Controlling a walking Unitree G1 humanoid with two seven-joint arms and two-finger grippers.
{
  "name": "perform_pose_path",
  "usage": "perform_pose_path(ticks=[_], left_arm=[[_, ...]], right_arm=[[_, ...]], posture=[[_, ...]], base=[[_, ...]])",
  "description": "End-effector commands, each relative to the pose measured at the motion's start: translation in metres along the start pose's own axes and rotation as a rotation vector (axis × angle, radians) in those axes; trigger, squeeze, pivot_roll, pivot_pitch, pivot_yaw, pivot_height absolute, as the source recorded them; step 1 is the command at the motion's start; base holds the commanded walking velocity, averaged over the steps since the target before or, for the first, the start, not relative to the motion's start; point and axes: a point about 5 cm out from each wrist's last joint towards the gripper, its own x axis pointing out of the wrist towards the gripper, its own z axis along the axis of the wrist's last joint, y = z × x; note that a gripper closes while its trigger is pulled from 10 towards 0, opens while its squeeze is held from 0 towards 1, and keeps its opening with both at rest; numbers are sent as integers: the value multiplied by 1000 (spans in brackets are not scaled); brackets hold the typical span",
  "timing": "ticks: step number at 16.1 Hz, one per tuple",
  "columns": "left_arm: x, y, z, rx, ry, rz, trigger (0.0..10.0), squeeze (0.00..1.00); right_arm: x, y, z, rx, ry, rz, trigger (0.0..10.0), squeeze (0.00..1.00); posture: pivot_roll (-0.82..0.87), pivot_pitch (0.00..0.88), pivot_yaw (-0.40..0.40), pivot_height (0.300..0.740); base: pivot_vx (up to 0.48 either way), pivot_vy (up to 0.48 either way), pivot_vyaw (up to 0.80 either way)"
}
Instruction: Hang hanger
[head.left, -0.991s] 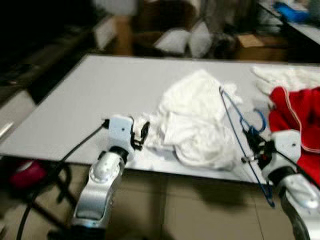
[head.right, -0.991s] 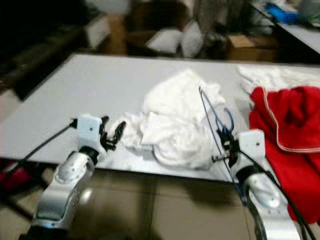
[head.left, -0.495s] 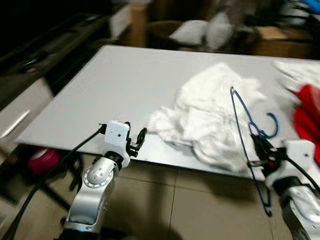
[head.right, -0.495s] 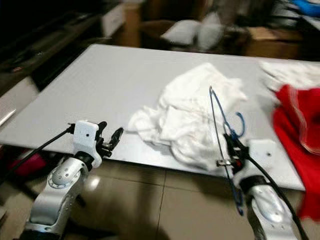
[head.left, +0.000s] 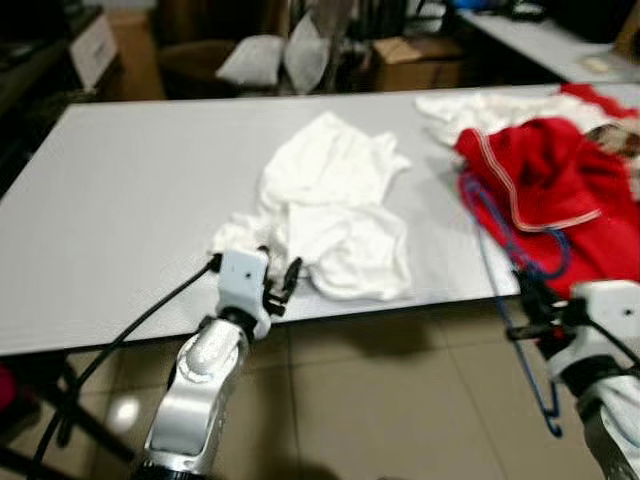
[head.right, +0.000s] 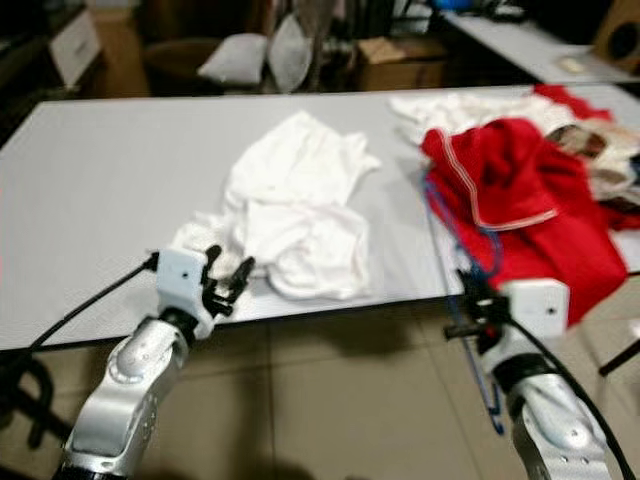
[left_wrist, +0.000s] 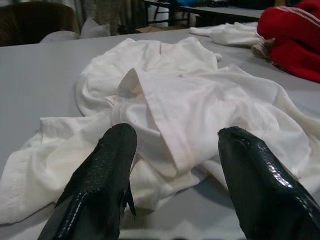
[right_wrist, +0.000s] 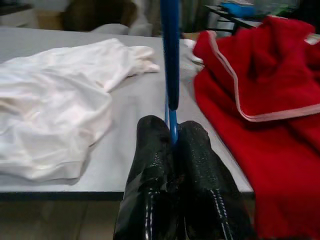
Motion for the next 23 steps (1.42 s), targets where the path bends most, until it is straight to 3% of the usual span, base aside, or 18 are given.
perform_pose_path(ticks=[1, 6, 8, 9, 10, 15, 18, 23], left_arm=[[0, -2, -1, -2, 5, 19, 10000, 0], [-3, 7, 6, 61, -28, 112, 10000, 0], [-5, 8, 6, 28, -7, 86, 10000, 0], [-7, 8, 8, 14, -17, 68, 10000, 141], [-10, 11, 12, -18, -31, 55, 10000, 1000], [-11, 20, 13, 47, -30, 60, 10000, 1000], [-11, 20, 12, -10, -36, 64, 10000, 1000], [-11, 25, 13, -6, -32, 92, 10000, 1000]], right_arm=[[3, -4, 9, -22, -18, 34, 10000, 0], [14, -6, 9, -18, -10, 62, 10000, 0], [15, -2, 5, 11, -6, 48, 10000, 0], [14, 1, 4, 19, -6, 47, 10000, 0], [13, 7, 2, 42, -5, 51, 10000, 0], [11, 17, -2, 81, -7, 37, 10000, 0], [10, 15, 0, 85, -15, 31, 10000, 0], [19, 20, 2, 29, -30, 71, 10000, 0]], posture=[[-59, 0, -2, 740], [-35, 4, -34, 740], [-24, 10, -27, 740], [-19, 14, -20, 740], [-9, 17, -11, 740], [1, 17, 21, 740], [-1, 14, 22, 740], [25, 7, 8, 740]], base=[[0, -480, 0], [0, -480, 0], [0, 0, 0], [0, 0, 0], [0, 0, 0], [0, 0, 0], [0, 0, 0], [297, 0, 480]])
